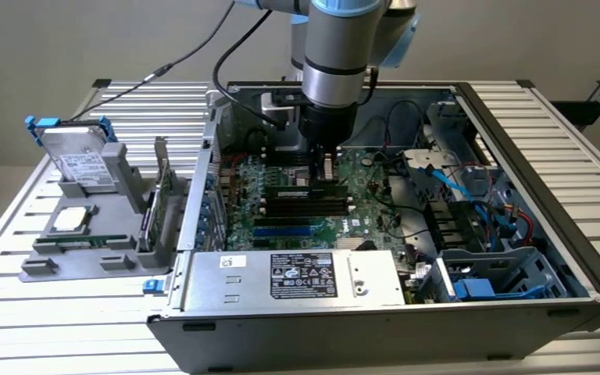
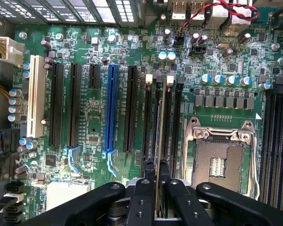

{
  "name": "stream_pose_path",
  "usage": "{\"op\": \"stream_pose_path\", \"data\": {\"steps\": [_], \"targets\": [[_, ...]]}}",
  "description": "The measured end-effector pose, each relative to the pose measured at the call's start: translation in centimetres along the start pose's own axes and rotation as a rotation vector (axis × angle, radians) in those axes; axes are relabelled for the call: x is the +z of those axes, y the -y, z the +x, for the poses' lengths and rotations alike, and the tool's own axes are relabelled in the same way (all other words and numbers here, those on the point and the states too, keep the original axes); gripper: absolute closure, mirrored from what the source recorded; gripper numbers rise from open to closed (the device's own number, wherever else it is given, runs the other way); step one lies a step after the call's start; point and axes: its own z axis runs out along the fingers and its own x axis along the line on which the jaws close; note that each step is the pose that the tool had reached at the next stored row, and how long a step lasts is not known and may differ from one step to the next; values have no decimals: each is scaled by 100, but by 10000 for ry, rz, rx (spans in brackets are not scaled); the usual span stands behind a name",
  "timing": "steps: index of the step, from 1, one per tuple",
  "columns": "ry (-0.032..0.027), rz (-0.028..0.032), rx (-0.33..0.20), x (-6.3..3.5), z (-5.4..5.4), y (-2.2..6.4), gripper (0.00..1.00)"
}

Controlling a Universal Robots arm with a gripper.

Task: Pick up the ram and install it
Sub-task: 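Insert the ram into the slot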

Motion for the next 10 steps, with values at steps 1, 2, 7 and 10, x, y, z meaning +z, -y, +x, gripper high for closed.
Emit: {"op": "stream_pose_path", "data": {"steps": [1,2,7,10], "targets": [[-1,1,-10,2,5,0,86],[-1,2,-21,5,10,0,86],[-3,4,-58,12,44,-1,86],[-6,5,-90,18,57,1,86]]}}
